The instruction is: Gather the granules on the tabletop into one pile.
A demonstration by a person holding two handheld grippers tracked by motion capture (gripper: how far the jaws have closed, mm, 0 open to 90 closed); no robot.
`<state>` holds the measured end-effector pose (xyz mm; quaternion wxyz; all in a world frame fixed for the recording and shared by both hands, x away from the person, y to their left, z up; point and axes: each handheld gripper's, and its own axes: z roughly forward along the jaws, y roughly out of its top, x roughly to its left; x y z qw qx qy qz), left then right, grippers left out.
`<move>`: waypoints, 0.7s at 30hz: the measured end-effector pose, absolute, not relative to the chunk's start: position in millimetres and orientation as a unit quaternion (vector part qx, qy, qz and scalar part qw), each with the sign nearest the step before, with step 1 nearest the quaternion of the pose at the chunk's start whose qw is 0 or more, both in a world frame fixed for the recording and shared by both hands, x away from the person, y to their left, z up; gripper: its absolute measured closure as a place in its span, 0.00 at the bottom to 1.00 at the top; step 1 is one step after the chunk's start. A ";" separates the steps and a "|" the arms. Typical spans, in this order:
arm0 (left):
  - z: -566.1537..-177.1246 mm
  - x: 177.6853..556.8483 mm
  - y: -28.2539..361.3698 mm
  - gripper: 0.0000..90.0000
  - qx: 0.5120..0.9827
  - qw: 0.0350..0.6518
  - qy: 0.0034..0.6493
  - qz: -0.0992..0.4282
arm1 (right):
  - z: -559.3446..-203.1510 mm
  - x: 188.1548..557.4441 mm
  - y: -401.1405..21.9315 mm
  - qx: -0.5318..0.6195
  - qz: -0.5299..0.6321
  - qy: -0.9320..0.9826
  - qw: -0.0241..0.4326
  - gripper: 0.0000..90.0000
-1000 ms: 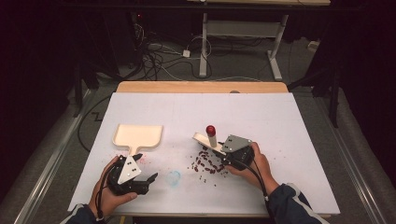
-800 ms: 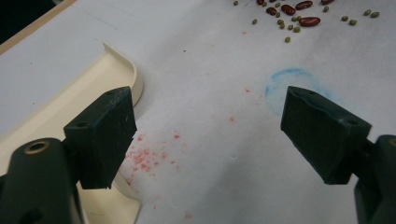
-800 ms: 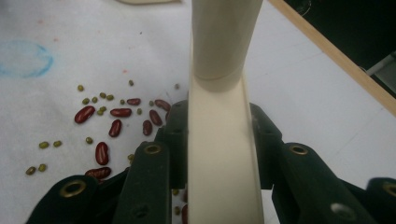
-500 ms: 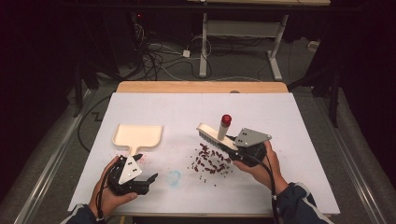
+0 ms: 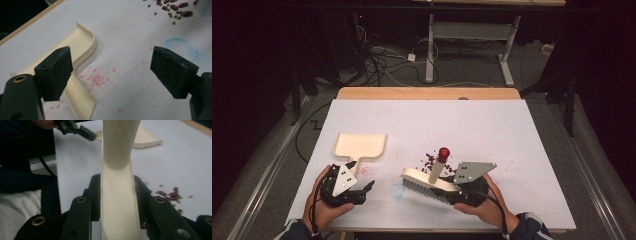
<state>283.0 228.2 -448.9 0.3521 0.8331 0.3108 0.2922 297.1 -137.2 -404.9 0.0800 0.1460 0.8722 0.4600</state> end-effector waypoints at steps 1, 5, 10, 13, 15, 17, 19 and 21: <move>-448.7 283.3 229.4 0.20 0.832 0.352 0.314 0.294 | -408.0 297.1 -133.7 0.144 0.459 0.874 0.068 0.75; -448.9 285.4 233.1 0.20 0.830 0.352 0.316 0.296 | -422.1 299.1 -124.1 0.147 0.451 0.880 0.029 0.75; -450.2 285.4 231.1 0.20 0.833 0.351 0.315 0.288 | -430.5 308.8 -117.9 0.162 0.438 0.884 0.038 0.75; -451.1 285.9 230.2 0.20 0.836 0.348 0.314 0.284 | -431.6 316.0 -115.8 0.176 0.435 0.881 0.051 0.75; -451.6 286.0 229.7 0.20 0.838 0.348 0.312 0.282 | -432.2 320.9 -116.0 0.184 0.430 0.881 0.064 0.75; -452.1 286.0 229.1 0.20 0.839 0.348 0.310 0.280 | -433.0 327.6 -119.4 0.196 0.432 0.878 0.066 0.75; -452.5 286.4 228.8 0.20 0.840 0.347 0.310 0.279 | -433.5 334.5 -123.7 0.208 0.429 0.876 0.076 0.75; -453.0 286.8 228.3 0.20 0.842 0.344 0.308 0.277 | -434.5 341.2 -128.7 0.222 0.430 0.871 0.082 0.75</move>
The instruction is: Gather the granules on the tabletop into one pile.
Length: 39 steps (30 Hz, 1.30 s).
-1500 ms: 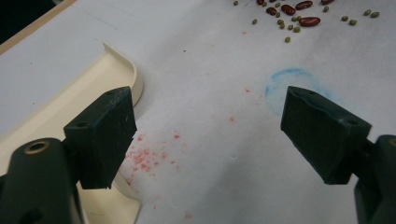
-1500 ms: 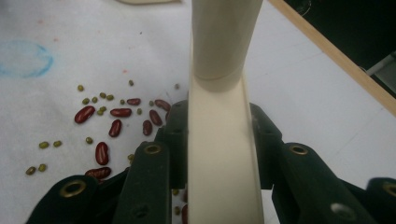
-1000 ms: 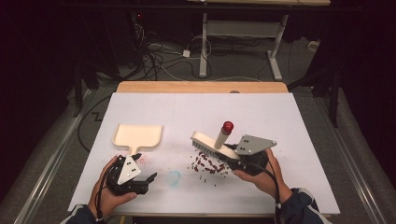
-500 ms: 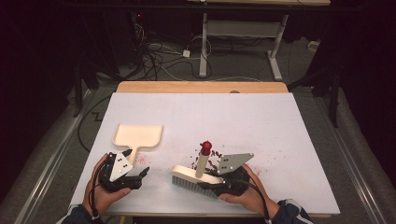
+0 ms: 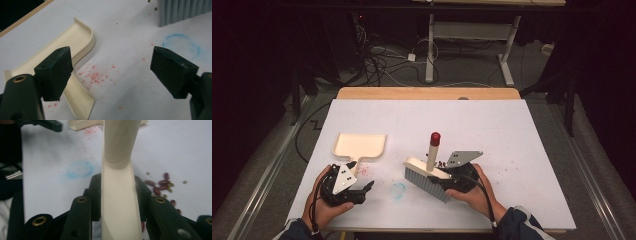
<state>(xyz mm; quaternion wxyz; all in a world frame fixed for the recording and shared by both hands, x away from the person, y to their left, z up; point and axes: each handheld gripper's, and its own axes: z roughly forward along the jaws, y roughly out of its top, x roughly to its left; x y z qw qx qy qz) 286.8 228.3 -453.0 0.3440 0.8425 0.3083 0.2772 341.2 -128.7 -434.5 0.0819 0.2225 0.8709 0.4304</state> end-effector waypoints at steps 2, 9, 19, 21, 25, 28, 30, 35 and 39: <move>-453.2 286.7 227.9 0.20 0.842 0.345 0.308 0.276 | -435.9 349.2 -135.8 0.244 0.433 0.864 0.085 0.75; -453.6 286.7 226.7 0.20 0.844 0.345 0.305 0.276 | -433.7 357.0 -146.1 0.271 0.433 0.853 0.106 0.75; -454.4 286.3 224.9 0.20 0.848 0.337 0.300 0.278 | -418.3 354.7 -159.2 0.246 0.459 0.846 0.109 0.75; -454.5 286.3 225.2 0.20 0.847 0.337 0.302 0.278 | -410.2 347.6 -163.0 0.219 0.463 0.852 0.109 0.75; -454.7 286.0 225.0 0.20 0.849 0.334 0.300 0.278 | -399.8 326.3 -174.7 0.128 0.451 0.879 0.086 0.75; -455.6 286.3 224.1 0.20 0.850 0.333 0.299 0.276 | -403.5 321.2 -180.1 0.095 0.439 0.891 0.070 0.75; -455.9 286.7 223.4 0.20 0.851 0.332 0.299 0.275 | -410.7 319.2 -184.9 0.076 0.424 0.901 0.050 0.75; -456.3 288.6 221.7 0.20 0.852 0.332 0.298 0.273 | -424.5 326.5 -193.7 0.049 0.419 0.906 0.032 0.75; -458.0 291.4 219.7 0.20 0.855 0.329 0.297 0.270 | -429.9 345.1 -194.7 0.032 0.436 0.898 0.045 0.75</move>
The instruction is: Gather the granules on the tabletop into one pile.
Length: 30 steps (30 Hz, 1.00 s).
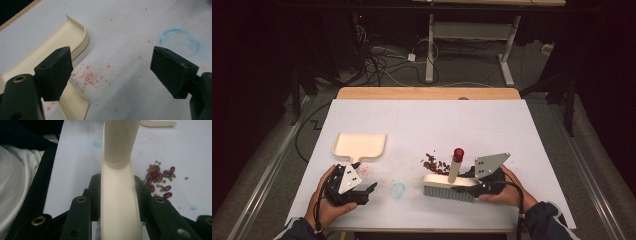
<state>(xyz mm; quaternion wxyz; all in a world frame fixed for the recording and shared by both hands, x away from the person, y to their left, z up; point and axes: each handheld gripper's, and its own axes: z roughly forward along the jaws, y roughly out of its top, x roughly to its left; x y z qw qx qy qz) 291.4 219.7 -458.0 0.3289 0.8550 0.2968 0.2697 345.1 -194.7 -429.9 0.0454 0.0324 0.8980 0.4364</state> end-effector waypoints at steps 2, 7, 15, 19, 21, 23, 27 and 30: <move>-458.6 292.2 218.4 0.20 0.857 0.327 0.295 0.268 | -432.6 356.3 -193.1 0.027 0.443 0.895 0.040 0.75; -460.0 293.1 216.8 0.20 0.861 0.327 0.289 0.262 | -434.1 375.8 -186.4 0.017 0.451 0.892 0.035 0.75; -460.1 293.1 214.9 0.20 0.862 0.331 0.285 0.258 | -432.6 387.9 -178.6 0.027 0.455 0.889 0.052 0.75; -460.1 294.1 214.5 0.20 0.861 0.335 0.286 0.254 | -427.4 388.0 -179.4 0.033 0.452 0.889 0.069 0.75; -459.8 294.2 214.7 0.20 0.861 0.338 0.284 0.252 | -420.1 387.4 -180.2 0.038 0.459 0.884 0.075 0.75; -459.0 294.8 215.5 0.20 0.861 0.338 0.285 0.253 | -410.6 387.0 -180.5 0.034 0.467 0.880 0.082 0.75; -458.7 295.8 217.2 0.20 0.859 0.339 0.288 0.252 | -396.3 393.1 -177.3 0.042 0.464 0.878 0.111 0.75; -458.6 295.7 217.5 0.20 0.859 0.341 0.288 0.252 | -394.1 405.6 -174.4 0.054 0.463 0.876 0.123 0.75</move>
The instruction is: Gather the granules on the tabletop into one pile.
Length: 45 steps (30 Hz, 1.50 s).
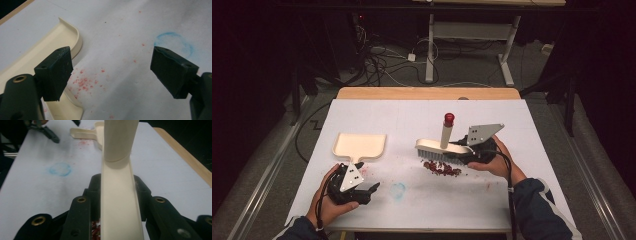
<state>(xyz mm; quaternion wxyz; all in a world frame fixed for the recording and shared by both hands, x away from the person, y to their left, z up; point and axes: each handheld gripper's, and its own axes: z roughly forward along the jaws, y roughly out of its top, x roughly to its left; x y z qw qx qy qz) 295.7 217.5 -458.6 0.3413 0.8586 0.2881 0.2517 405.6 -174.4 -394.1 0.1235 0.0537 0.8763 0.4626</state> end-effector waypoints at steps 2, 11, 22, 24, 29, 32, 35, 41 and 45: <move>-458.5 296.1 218.1 0.20 0.858 0.342 0.290 0.251 | -395.6 416.3 -171.6 0.072 0.460 0.874 0.139 0.75; -460.4 297.9 218.4 0.20 0.860 0.338 0.292 0.247 | -425.5 458.8 -148.1 0.110 0.403 0.884 0.211 0.75; -460.9 295.6 217.3 0.20 0.862 0.335 0.288 0.248 | -438.8 432.1 -142.9 0.052 0.421 0.888 0.177 0.75; -460.8 295.9 217.0 0.20 0.863 0.333 0.289 0.247 | -438.5 422.6 -148.1 0.039 0.428 0.886 0.173 0.75; -460.1 297.2 216.1 0.20 0.863 0.331 0.288 0.250 | -435.6 405.1 -158.8 0.026 0.428 0.884 0.186 0.75; -459.7 297.7 215.4 0.20 0.863 0.332 0.287 0.251 | -430.5 402.4 -163.7 0.039 0.436 0.876 0.204 0.75; -459.7 297.7 215.0 0.20 0.863 0.333 0.285 0.252 | -420.9 398.8 -169.7 0.061 0.442 0.865 0.229 0.75; -458.3 294.0 216.0 0.20 0.862 0.332 0.284 0.255 | -400.1 386.7 -191.6 0.164 0.441 0.841 0.268 0.75; -457.2 291.5 215.8 0.20 0.862 0.333 0.282 0.259 | -398.8 378.3 -208.2 0.260 0.421 0.822 0.280 0.75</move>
